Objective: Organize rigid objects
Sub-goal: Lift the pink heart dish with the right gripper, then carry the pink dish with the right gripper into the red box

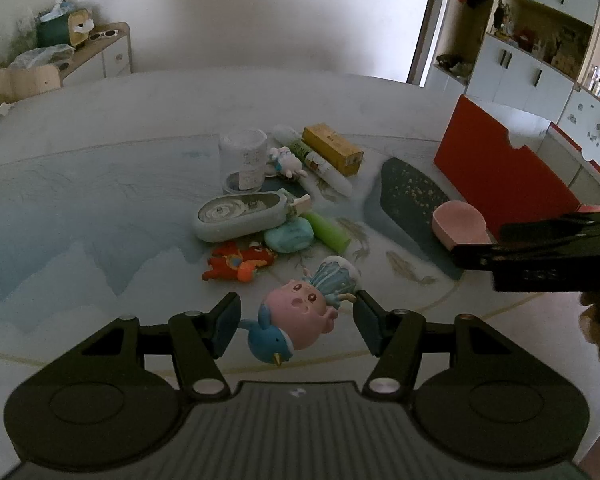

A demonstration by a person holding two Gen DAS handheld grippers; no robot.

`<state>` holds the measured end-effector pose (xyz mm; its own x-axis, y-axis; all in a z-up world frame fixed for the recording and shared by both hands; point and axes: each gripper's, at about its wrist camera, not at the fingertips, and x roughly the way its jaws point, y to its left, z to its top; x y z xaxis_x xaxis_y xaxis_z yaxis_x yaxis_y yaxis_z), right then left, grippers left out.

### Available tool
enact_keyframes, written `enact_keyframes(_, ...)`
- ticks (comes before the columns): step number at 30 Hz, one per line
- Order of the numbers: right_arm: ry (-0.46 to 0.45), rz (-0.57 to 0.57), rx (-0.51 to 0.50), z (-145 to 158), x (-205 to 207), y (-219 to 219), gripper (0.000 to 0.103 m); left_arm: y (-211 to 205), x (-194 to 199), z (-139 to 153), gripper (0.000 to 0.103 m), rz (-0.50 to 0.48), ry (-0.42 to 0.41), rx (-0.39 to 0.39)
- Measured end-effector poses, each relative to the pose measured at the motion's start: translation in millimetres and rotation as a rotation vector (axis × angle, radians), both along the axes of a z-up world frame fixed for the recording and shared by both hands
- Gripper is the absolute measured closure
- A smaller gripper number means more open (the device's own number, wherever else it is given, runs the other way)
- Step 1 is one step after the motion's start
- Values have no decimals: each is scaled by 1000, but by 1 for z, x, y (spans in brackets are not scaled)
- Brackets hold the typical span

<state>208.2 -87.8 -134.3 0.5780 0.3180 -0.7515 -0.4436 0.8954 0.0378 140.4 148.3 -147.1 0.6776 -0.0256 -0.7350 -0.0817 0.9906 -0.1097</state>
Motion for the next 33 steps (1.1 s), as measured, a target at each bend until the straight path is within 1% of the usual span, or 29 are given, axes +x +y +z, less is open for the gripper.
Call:
enact_keyframes(3,-23,-79,-23,-10,5,9,27,1,1,-1,42,-8,7,0)
enact_keyframes(5,-37,-109,-29,-15,8,16,21,3,2,-2,42,-14,11,-1)
enact_keyframes(6,-40,-121,-33,-18,10,19,21,5,3,-2,42,-17,14,-2)
enact_keyframes(9,-34,-156,-47,-25,19,26,21,8,5,-3,42,-20,17,-4)
enact_keyframes(12,-44,-162,-57,-28,26,31,21,14,7,-3,42,-20,19,-12)
enact_keyframes(14,-43,-161,-65,-30,31,31,24,18,8,-3,42,-20,18,-14)
enact_keyframes(18,-32,-160,-52,-33,39,32,27,25,9,-4,42,-16,20,-20)
enact_keyframes(20,-28,-156,-41,-33,42,32,33,28,10,-5,42,-14,23,-22)
enact_keyframes(21,-24,-149,-30,-33,43,32,40,29,11,-6,42,-14,25,-23)
enact_keyframes(23,-23,-131,-25,-32,42,33,51,31,12,-7,42,-13,27,-25)
enact_keyframes(24,-27,-116,-30,-32,42,35,53,32,12,-7,42,-12,27,-27)
enact_keyframes(26,-42,-84,-49,-31,39,39,61,33,13,-7,42,-12,28,-31)
enact_keyframes(28,-47,-66,-58,-30,36,40,64,33,14,-6,42,-13,27,-32)
enact_keyframes(29,-51,-55,-57,-29,35,41,80,33,15,-6,42,-13,26,-31)
enact_keyframes(30,-63,-39,-53,-27,33,40,86,32,15,-6,42,-14,24,-31)
enact_keyframes(31,-79,-30,-62,-25,30,41,87,32,16,-5,42,-15,22,-31)
enact_keyframes(33,-73,-10,-54,-22,27,40,87,30,17,-4,42,-16,19,-32)
